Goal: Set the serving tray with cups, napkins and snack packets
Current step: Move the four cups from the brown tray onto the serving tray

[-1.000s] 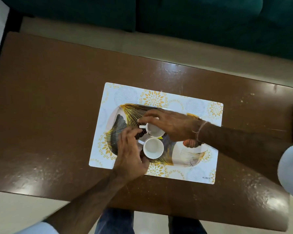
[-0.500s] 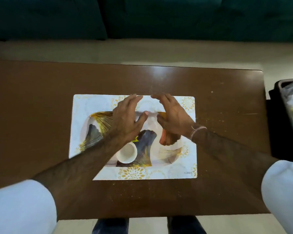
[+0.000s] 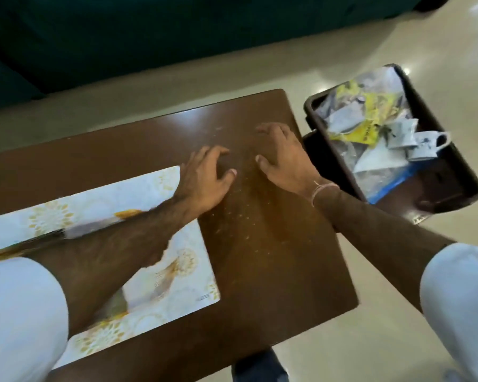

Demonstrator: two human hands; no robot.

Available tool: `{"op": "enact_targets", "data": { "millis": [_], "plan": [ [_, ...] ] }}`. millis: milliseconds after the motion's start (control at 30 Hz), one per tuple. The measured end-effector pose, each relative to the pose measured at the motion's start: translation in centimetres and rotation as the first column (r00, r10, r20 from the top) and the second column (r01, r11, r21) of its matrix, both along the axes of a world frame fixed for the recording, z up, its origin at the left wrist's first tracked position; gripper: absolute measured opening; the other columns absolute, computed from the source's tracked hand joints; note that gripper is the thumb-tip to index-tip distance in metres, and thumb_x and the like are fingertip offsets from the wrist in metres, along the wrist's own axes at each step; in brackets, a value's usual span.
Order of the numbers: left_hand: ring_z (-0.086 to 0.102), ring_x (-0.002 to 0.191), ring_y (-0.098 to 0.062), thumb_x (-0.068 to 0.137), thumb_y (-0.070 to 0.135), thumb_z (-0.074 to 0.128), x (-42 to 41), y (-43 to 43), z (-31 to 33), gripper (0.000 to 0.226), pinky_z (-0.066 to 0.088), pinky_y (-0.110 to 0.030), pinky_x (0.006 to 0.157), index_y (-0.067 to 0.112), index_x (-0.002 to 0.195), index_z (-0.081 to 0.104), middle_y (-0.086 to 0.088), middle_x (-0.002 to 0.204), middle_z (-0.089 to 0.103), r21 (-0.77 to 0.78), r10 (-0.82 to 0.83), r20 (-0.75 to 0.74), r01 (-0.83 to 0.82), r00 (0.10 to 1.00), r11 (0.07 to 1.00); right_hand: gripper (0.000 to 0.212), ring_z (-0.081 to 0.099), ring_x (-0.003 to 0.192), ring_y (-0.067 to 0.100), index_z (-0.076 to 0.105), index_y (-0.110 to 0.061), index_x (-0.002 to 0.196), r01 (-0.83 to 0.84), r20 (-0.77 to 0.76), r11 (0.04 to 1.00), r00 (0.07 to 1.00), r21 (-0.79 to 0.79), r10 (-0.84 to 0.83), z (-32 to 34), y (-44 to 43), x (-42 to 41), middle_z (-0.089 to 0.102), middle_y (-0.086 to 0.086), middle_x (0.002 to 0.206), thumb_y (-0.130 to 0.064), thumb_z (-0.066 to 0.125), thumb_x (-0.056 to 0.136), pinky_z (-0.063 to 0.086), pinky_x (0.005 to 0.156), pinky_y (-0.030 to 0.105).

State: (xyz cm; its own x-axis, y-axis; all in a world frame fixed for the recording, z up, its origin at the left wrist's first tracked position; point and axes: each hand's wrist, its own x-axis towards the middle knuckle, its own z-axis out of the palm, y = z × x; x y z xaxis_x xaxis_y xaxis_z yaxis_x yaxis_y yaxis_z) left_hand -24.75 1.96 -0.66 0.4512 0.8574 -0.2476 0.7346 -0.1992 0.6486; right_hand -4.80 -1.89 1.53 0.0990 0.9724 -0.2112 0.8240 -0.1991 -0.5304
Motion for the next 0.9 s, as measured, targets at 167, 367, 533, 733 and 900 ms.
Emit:
{"op": "enact_targets", "data": {
  "millis": [167, 367, 533, 733, 900],
  "plan": [
    [0.048, 0.123, -0.021, 0.089, 0.042, 0.061, 10.4, -0.4, -0.5, 0.042, 0.038, -0.047, 0.102, 0.027, 0.128, 0.054, 0.001, 0.129, 0.056, -0.018, -0.121, 0.028, 0.122, 0.992, 0.992, 0.056, 0.049, 0.127, 0.029, 0.046, -0.015, 0.139, 0.136, 0.021, 0.990, 0.990, 0.040, -0.137, 0.8, -1.6, 9.1, 0.047, 0.011, 0.140, -0.023, 0.064, 0.087, 0.045, 0.106, 0.045],
    [0.048, 0.120, -0.023, 0.086, 0.040, 0.061, 21.7, -1.7, -0.3, 0.041, 0.038, -0.046, 0.098, 0.023, 0.124, 0.056, -0.001, 0.123, 0.057, -0.004, -0.254, 0.064, 0.255, 0.965, 0.967, 0.048, 0.050, 0.123, 0.033, 0.054, -0.013, 0.129, 0.297, 0.102, 0.948, 0.946, 0.112, -0.308, 1.3, -3.7, 18.5, 0.051, 0.010, 0.133, -0.022, 0.060, 0.083, 0.043, 0.097, 0.054],
    [0.060, 0.106, -0.024, 0.086, 0.039, 0.066, 30.3, -2.4, 0.6, 0.043, 0.048, -0.041, 0.090, 0.019, 0.123, 0.057, -0.002, 0.117, 0.062, -0.065, -0.268, 0.162, 0.281, 0.950, 0.957, 0.040, 0.051, 0.115, 0.032, 0.059, -0.016, 0.120, 0.452, 0.235, 0.855, 0.829, 0.256, -0.508, 1.5, -5.8, 25.4, 0.055, 0.009, 0.124, -0.034, 0.059, 0.083, 0.042, 0.090, 0.045],
    [0.064, 0.090, -0.021, 0.080, 0.064, 0.065, 39.4, -2.5, 0.3, 0.054, 0.039, -0.027, 0.064, 0.017, 0.106, 0.065, 0.001, 0.099, 0.070, -0.360, 0.084, 0.105, -0.040, 0.991, 0.932, 0.053, 0.048, 0.114, 0.033, 0.053, -0.016, 0.128, 0.688, 0.177, 0.702, 0.680, 0.181, -0.712, -0.1, -8.9, 30.9, 0.048, 0.013, 0.127, -0.047, 0.061, 0.086, 0.046, 0.092, 0.040],
    [0.066, 0.099, -0.026, 0.073, 0.062, 0.075, 43.0, -3.0, -0.3, 0.080, 0.051, -0.029, 0.067, 0.003, 0.125, 0.059, -0.008, 0.115, 0.068, -0.417, 0.207, 0.085, -0.154, 0.975, 0.896, 0.064, 0.057, 0.112, 0.032, 0.046, -0.012, 0.135, 0.713, 0.093, 0.697, 0.690, 0.080, -0.717, -1.6, -10.5, 32.1, 0.045, 0.015, 0.132, -0.043, 0.070, 0.084, 0.050, 0.090, 0.033]
  ]
}}
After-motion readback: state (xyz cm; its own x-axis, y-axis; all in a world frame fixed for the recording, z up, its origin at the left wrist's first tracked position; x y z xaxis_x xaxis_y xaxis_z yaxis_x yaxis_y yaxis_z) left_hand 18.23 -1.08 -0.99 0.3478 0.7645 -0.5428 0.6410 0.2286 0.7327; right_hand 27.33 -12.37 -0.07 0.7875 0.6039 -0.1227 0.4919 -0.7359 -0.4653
